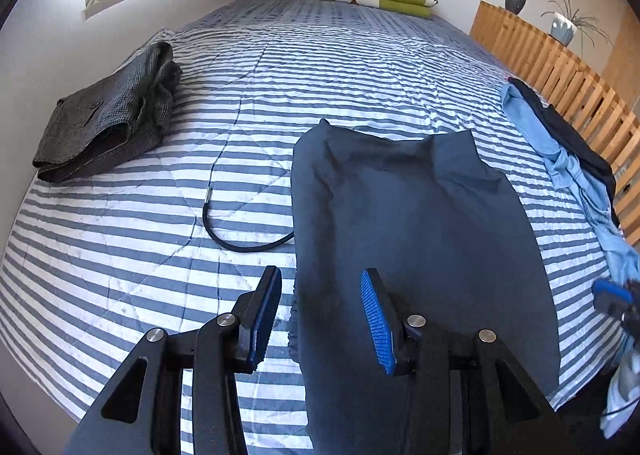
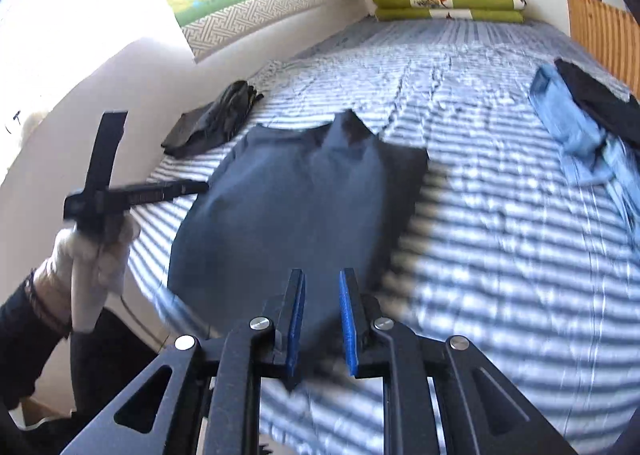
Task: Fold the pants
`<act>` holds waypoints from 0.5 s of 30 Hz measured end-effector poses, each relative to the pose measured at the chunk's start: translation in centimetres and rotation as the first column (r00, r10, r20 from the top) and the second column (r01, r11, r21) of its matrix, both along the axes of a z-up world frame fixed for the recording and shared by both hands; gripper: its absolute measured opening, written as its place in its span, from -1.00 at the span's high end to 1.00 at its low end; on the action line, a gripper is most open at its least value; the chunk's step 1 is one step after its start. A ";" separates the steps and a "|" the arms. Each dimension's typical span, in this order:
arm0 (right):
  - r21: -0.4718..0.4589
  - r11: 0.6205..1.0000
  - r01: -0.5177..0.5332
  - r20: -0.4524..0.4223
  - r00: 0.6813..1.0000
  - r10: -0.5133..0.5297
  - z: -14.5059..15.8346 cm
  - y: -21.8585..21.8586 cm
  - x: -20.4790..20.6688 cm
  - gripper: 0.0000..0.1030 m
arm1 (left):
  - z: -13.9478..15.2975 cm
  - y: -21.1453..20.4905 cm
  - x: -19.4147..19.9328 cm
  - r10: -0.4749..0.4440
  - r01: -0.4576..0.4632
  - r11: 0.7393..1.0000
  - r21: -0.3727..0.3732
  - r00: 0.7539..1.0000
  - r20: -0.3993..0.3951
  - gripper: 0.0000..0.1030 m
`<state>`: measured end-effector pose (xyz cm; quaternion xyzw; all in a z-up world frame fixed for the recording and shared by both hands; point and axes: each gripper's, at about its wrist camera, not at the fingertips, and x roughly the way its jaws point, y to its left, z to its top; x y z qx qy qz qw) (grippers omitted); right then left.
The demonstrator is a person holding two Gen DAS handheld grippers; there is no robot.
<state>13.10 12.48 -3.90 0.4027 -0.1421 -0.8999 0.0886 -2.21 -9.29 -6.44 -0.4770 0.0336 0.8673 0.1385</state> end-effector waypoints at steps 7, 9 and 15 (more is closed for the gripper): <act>0.051 0.998 0.030 0.046 0.998 -0.032 -2.5 -2.5 -5.2 0.65 | -1.8 1.7 -1.1 0.000 0.003 0.997 -0.075 0.999 0.038 0.13; 0.074 0.996 0.052 0.104 0.993 -0.060 -3.5 -2.5 -6.3 0.64 | -2.5 1.9 -1.5 0.005 0.000 0.996 -0.089 0.999 0.053 0.12; 0.074 0.993 0.097 0.192 0.975 -0.110 -4.5 -0.9 -6.5 0.45 | -2.8 1.0 -1.7 0.017 -0.013 0.999 -0.050 0.997 0.074 0.00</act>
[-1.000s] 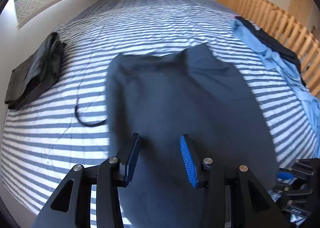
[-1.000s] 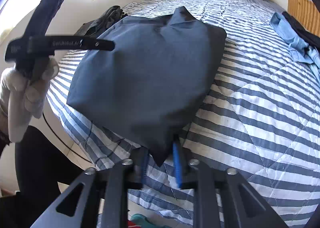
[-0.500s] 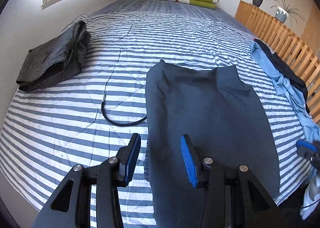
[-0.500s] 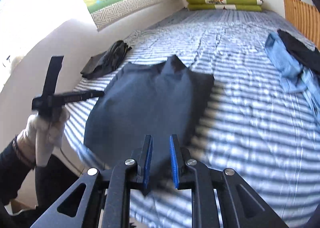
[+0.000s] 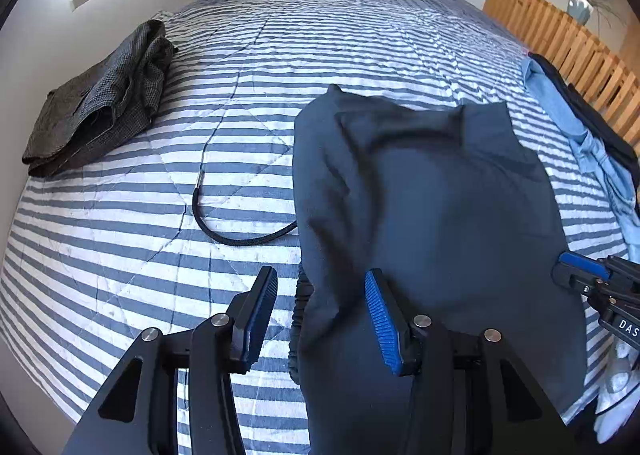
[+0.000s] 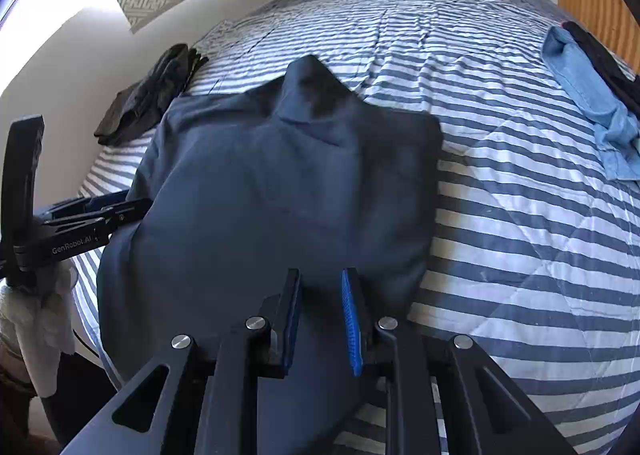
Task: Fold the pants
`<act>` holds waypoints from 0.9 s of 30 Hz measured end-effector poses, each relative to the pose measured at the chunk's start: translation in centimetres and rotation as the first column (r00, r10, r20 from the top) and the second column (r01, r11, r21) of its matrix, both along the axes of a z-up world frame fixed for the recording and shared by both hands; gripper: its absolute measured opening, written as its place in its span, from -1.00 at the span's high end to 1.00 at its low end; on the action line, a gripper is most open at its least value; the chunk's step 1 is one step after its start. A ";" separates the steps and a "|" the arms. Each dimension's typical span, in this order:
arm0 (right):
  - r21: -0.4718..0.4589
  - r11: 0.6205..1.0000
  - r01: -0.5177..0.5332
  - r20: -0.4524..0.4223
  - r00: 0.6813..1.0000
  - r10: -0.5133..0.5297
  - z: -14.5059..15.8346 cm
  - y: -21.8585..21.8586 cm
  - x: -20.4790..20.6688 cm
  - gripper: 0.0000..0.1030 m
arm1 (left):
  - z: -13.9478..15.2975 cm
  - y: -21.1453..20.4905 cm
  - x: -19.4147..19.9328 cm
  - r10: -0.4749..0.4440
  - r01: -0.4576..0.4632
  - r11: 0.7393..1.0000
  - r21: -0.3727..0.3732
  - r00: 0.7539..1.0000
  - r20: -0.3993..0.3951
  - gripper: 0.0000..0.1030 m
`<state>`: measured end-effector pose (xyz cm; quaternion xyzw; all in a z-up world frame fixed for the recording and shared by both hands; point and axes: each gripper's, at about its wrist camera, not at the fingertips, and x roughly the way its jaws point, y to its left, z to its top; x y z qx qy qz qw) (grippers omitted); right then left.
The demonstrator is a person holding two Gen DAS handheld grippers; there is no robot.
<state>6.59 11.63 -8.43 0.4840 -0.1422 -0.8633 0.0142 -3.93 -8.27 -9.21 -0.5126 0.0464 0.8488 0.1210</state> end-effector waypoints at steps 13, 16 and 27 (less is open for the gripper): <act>0.148 0.977 0.151 -0.069 0.987 -0.142 2.3 1.2 -0.3 -0.12 | -0.2 -0.9 0.2 0.012 -0.014 0.996 0.089 1.000 0.027 -0.34; 0.106 0.984 0.140 -0.042 0.990 -0.136 1.9 2.0 -0.7 -0.23 | -0.5 -1.7 -0.6 0.035 -0.043 0.990 0.137 0.998 0.058 -0.45; -0.292 0.943 0.161 0.081 0.986 -0.144 -3.0 6.2 -2.2 -0.27 | -2.8 -2.6 -4.4 0.022 -0.065 0.970 0.236 0.984 0.178 -0.60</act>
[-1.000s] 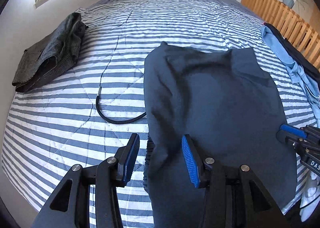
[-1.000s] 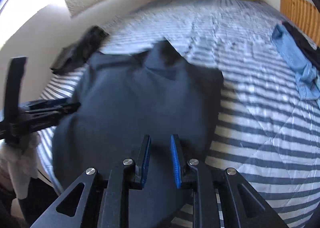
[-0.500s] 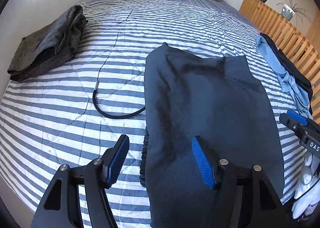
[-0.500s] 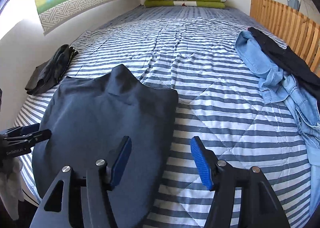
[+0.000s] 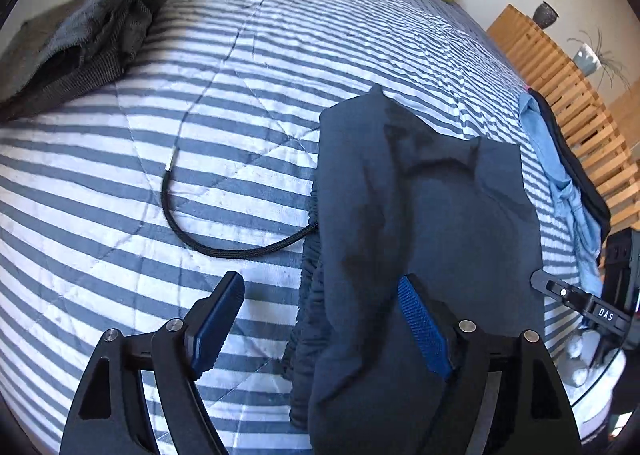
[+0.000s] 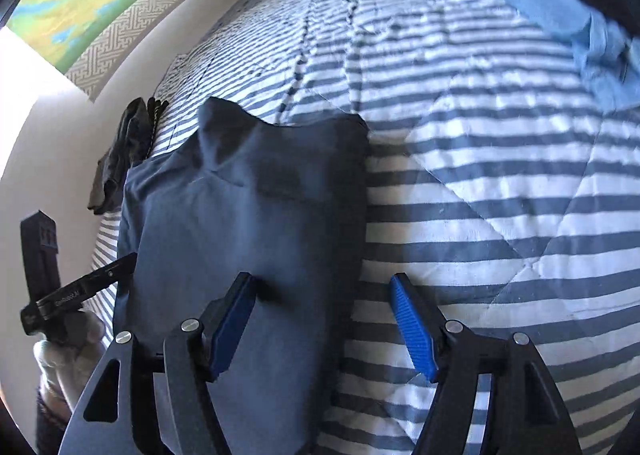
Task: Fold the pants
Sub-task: 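Grasp the folded trousers with the left gripper while the right gripper grasps them too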
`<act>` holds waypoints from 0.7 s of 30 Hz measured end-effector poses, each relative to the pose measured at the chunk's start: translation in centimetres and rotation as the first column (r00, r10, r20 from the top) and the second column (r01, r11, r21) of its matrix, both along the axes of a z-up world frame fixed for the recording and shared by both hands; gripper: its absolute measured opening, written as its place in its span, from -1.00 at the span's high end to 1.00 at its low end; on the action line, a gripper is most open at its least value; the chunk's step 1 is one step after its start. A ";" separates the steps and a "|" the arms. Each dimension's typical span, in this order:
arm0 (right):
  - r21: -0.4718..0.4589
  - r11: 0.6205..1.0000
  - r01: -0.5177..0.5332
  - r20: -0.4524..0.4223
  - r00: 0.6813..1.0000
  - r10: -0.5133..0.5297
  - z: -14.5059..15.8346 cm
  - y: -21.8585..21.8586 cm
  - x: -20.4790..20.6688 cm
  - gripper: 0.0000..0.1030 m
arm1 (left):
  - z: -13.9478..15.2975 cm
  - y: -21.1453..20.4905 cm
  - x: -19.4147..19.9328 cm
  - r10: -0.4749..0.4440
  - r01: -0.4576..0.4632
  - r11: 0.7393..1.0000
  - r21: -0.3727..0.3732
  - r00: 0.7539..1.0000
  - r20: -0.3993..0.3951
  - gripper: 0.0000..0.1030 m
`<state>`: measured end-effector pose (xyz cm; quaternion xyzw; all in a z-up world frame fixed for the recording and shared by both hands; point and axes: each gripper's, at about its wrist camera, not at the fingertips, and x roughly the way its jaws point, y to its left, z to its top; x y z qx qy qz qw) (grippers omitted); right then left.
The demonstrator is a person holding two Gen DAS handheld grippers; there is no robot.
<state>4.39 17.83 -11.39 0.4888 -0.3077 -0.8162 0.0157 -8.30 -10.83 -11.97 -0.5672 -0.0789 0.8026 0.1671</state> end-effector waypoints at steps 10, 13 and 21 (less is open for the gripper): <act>-0.042 0.998 -0.036 -0.035 0.999 0.034 -0.2 -1.3 -0.9 -0.30 | -0.9 1.7 -0.1 -0.054 0.054 0.999 0.004 0.998 0.023 -0.49; -0.046 0.998 -0.052 -0.037 0.998 0.050 -0.2 -1.4 -1.1 -0.26 | -0.3 1.5 0.2 -0.053 0.053 0.999 0.007 0.998 0.017 -0.43; -0.076 0.996 -0.042 -0.034 0.999 0.040 -0.4 -0.9 -1.0 -0.20 | 0.8 1.5 1.1 -0.047 0.047 0.999 0.010 0.999 0.008 -0.49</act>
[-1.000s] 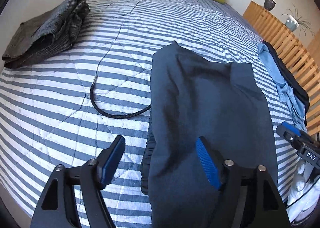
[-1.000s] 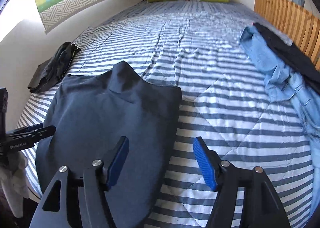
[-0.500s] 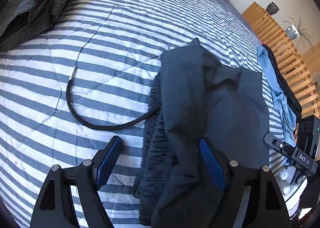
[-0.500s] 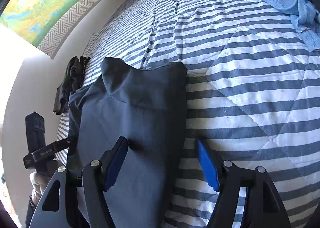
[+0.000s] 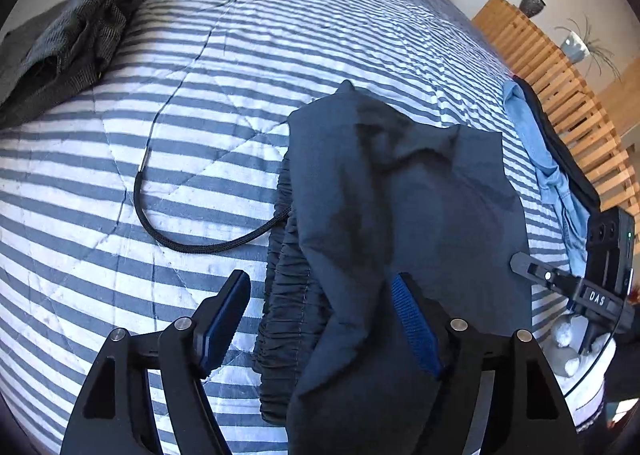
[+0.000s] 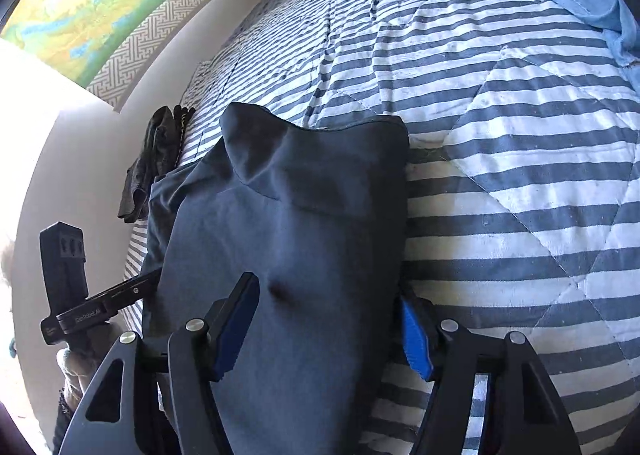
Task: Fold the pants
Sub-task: 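Grasp the folded trousers with the left gripper while the right gripper grasps them too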
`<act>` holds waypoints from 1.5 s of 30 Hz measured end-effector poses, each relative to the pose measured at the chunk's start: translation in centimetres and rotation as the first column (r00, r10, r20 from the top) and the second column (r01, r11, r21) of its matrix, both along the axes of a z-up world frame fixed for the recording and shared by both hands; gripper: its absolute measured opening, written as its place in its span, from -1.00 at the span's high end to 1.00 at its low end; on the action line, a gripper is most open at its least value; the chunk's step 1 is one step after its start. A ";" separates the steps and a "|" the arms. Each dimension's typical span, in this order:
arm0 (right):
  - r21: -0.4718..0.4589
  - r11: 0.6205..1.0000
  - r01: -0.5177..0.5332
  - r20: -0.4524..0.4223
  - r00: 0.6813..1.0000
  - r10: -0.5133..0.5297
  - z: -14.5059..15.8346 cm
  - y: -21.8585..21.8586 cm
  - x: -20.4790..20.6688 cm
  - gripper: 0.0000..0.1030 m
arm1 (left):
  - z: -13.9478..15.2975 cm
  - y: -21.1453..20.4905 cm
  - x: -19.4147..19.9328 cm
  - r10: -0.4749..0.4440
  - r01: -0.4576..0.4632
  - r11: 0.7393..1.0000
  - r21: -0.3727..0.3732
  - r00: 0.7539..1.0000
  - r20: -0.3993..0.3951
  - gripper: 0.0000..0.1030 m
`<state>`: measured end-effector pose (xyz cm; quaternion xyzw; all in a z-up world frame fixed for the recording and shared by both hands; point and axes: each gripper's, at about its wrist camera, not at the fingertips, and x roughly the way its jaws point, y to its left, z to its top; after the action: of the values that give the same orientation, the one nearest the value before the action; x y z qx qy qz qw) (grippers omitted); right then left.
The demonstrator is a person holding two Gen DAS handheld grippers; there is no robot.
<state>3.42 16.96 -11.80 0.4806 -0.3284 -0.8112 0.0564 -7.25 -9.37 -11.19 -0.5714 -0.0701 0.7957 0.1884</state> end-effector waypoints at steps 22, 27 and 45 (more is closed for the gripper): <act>0.038 0.999 -0.007 -0.004 1.000 0.007 0.1 -0.5 -0.1 -0.09 | -2.3 0.5 -0.1 -0.025 0.025 1.000 0.003 1.000 0.015 -0.27; 0.051 0.999 -0.019 0.007 1.000 0.018 0.0 -1.1 -0.4 0.17 | -1.9 1.0 0.6 -0.039 0.038 0.998 -0.047 0.999 -0.014 -0.06; -0.001 1.000 -0.010 -0.001 1.000 0.010 0.1 -1.3 -0.1 0.83 | -0.6 1.9 1.3 -0.038 0.032 0.997 -0.074 0.995 -0.087 0.38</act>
<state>3.35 15.66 -11.67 0.4818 -0.3262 -0.8110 0.0609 -6.00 -7.43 -11.76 -0.5433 -0.0227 0.8187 0.1843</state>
